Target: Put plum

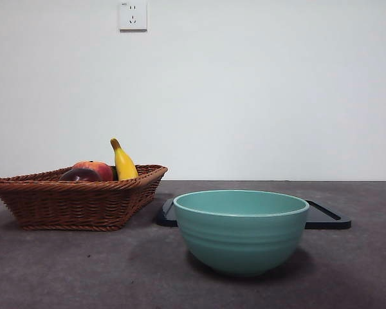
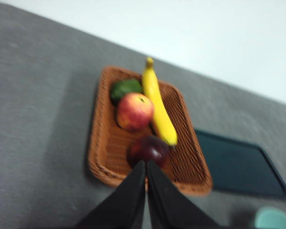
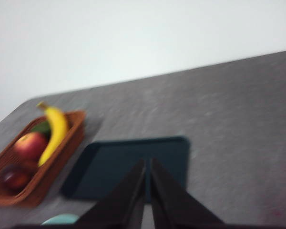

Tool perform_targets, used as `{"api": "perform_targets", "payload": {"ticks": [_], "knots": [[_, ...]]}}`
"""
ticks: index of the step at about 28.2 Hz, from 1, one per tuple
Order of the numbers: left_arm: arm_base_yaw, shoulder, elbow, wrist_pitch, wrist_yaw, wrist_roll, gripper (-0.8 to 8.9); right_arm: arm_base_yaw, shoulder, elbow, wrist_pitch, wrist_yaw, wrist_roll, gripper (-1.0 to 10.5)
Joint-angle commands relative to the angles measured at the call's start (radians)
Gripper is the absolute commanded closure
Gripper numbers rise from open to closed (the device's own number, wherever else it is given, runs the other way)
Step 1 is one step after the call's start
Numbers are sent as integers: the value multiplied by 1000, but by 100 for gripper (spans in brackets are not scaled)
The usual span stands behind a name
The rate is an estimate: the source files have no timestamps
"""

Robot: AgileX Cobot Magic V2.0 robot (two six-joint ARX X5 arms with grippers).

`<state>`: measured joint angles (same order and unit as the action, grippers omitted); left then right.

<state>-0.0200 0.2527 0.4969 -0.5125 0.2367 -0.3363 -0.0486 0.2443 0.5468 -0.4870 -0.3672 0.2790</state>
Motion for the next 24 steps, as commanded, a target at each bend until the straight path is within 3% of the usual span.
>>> {"api": "perform_targets", "payload": {"ticks": [1,5,11,19,24], "knots": [[1,82,85,-30,88,101,804,0,76,88,-67,-72,-65,938],[-1,206,192,-98,225,166,804,5,202,219,-201,-174,-134,938],[-13,353,324,-237,343,277,804,45,345,368,-380,-221,-228,938],[-72,481,465,-456,377,426,804,157,489,479,-620,-219,-352,938],[-92,486,467,-468,377,427,804,226,525,482,-658,-208,-373,938]]}}
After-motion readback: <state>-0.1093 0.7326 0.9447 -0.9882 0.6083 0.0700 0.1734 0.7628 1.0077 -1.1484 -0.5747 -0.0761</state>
